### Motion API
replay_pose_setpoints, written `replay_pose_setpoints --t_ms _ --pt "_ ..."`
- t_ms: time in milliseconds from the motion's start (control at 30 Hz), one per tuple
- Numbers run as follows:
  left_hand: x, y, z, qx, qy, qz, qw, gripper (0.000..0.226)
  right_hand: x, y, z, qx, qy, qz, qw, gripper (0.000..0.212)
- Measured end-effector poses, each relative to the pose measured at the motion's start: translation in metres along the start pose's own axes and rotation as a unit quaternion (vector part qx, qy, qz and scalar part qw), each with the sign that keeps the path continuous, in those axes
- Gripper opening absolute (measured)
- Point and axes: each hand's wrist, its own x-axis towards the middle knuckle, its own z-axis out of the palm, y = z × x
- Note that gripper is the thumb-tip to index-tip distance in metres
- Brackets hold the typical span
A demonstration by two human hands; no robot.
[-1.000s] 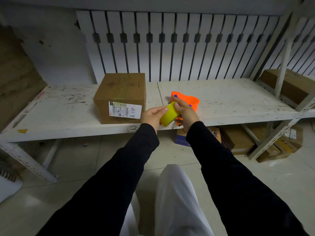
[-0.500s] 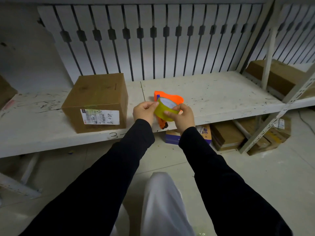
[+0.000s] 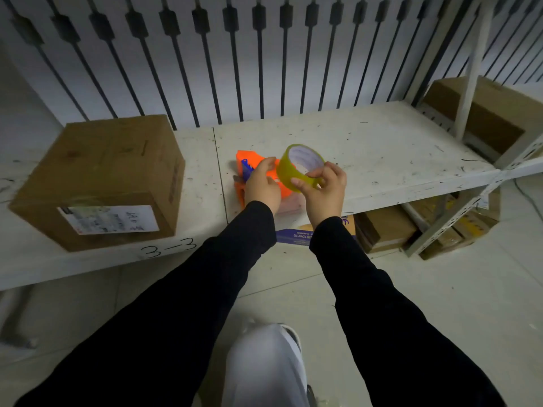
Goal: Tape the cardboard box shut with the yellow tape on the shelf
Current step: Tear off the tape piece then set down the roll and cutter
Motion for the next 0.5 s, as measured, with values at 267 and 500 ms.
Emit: replay_pose_setpoints --t_ms 267,500 --pt "0.018 -0.025 0.020 0.268 -0.018 0.055 0.962 0.037 0.025 0.035 0.001 -0.048 0.080 -0.006 0.996 0.019" --pt "0.006 -0.046 0.010 0.260 0.024 0.053 0.964 0.029 0.021 0.053 0.011 -0.113 0.048 0.018 0.992 0.014"
